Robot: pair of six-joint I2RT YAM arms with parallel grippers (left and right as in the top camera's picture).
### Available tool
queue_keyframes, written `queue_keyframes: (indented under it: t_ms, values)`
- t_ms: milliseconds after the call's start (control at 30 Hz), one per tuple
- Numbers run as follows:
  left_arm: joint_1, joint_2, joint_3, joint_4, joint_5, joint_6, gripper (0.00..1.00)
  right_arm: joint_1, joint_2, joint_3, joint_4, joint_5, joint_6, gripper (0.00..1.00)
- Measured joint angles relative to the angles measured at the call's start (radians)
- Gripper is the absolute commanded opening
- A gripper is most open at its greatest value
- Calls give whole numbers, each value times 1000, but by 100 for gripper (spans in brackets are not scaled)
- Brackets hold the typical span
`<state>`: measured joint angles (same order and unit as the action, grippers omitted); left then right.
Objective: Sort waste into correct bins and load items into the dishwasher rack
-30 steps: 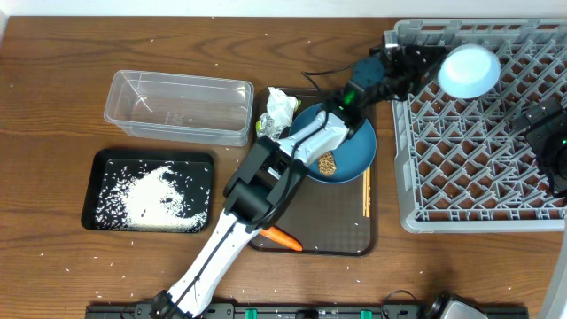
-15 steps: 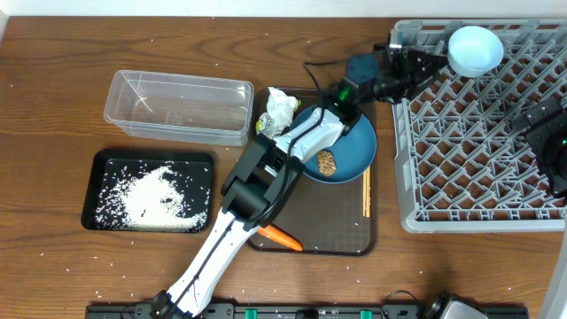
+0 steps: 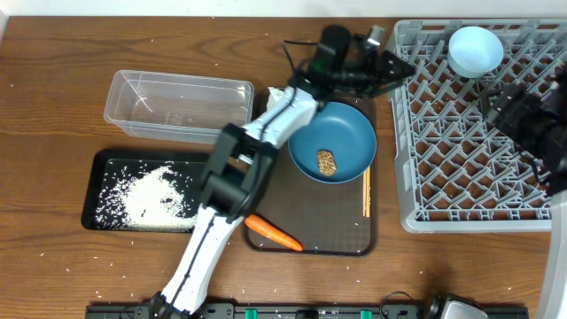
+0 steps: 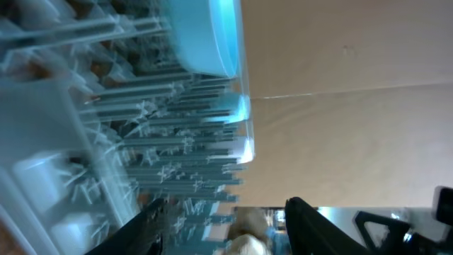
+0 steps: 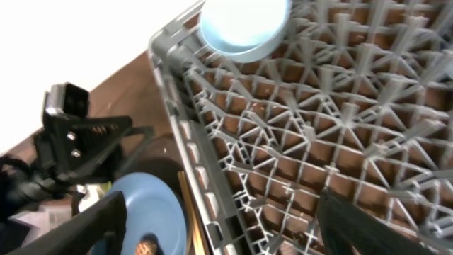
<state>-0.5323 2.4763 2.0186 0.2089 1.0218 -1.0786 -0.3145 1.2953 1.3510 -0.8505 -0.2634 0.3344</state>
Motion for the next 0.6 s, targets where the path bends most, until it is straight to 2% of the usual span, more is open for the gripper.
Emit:
queue_keyframes:
  t_ms: [133,233,400,600]
  values:
    - [48,-142,5,-429,-92,247,54,32,65,0,57,-11,-2,66]
    - [82,-261,10,-676,-221,426,55,44,134,0,140,-12,0,66]
    - [139,-427,16,-992,-460,630,56,45,286,18,226,5,17,69]
    - [211,-533,19,-1266,-726,753,69,40,485,166,244,74,105,69]
